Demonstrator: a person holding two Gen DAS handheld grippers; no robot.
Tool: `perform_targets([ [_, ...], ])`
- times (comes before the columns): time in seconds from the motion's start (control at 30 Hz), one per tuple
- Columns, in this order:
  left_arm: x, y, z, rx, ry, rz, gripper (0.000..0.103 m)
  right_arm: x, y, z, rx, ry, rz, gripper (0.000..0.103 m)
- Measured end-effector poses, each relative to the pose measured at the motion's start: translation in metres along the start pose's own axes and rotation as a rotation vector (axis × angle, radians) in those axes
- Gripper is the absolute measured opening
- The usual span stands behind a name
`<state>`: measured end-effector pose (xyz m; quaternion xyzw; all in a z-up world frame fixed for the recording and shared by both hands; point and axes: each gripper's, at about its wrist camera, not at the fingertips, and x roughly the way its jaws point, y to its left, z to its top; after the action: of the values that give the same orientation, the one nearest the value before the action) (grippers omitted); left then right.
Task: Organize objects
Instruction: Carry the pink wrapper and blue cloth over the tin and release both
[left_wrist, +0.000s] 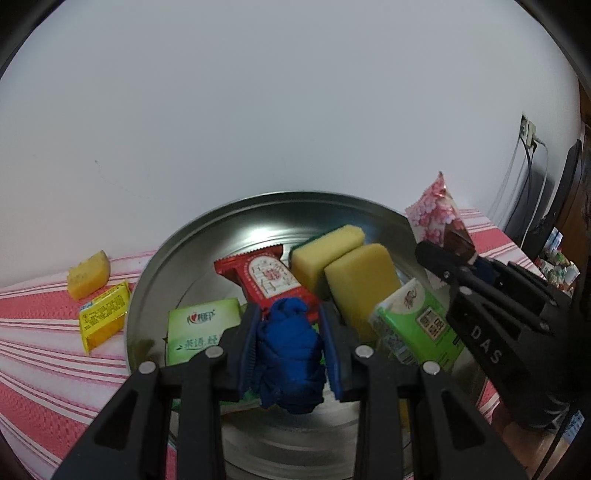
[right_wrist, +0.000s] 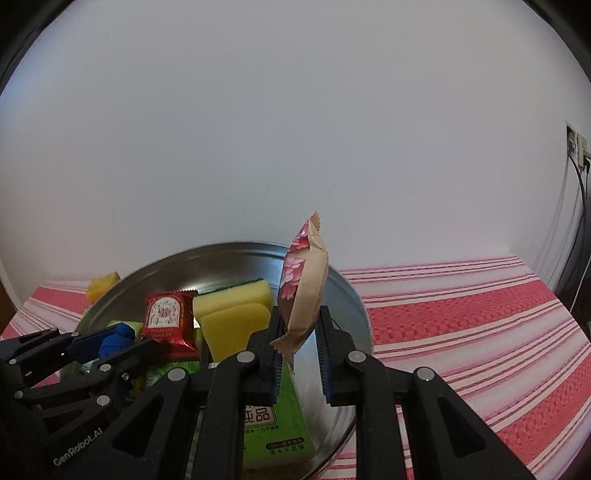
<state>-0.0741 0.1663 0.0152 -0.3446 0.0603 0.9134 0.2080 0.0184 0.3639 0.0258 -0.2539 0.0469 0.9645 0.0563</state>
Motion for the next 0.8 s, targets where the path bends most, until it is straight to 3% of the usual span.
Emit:
perform_targets([
  [0.37, 0.004, -0.001, -0.004, 0.003, 0.035, 0.031, 0.034, 0.017, 0.016, -0.003, -0.045, 0.048, 0.027, 0.019],
  [0.4, 0.004, -0.002, -0.004, 0.001, 0.034, 0.037, 0.039, 0.017, 0.017, -0.003, -0.049, 0.047, 0.036, 0.02],
  [0.43, 0.004, -0.001, -0.004, -0.002, 0.035, 0.041, 0.051, 0.019, 0.02, -0.004, -0.056, 0.051, 0.048, 0.021],
  [0.57, 0.0, 0.003, 0.0, -0.02, 0.027, 0.09, 0.07, 0.025, 0.017, -0.003, -0.083, 0.047, 0.024, 0.036],
  [0.63, -0.003, 0.014, 0.002, -0.066, 0.005, 0.107, 0.094, 0.023, 0.012, -0.001, -0.055, 0.024, 0.023, 0.045],
  [0.67, -0.004, 0.018, 0.003, -0.084, -0.003, 0.109, 0.101, 0.021, 0.007, 0.0, -0.027, 0.009, 0.036, 0.05],
  [0.8, -0.017, 0.03, 0.006, -0.135, -0.055, 0.09, 0.103, -0.001, -0.021, 0.005, 0.147, -0.118, 0.113, 0.072],
])
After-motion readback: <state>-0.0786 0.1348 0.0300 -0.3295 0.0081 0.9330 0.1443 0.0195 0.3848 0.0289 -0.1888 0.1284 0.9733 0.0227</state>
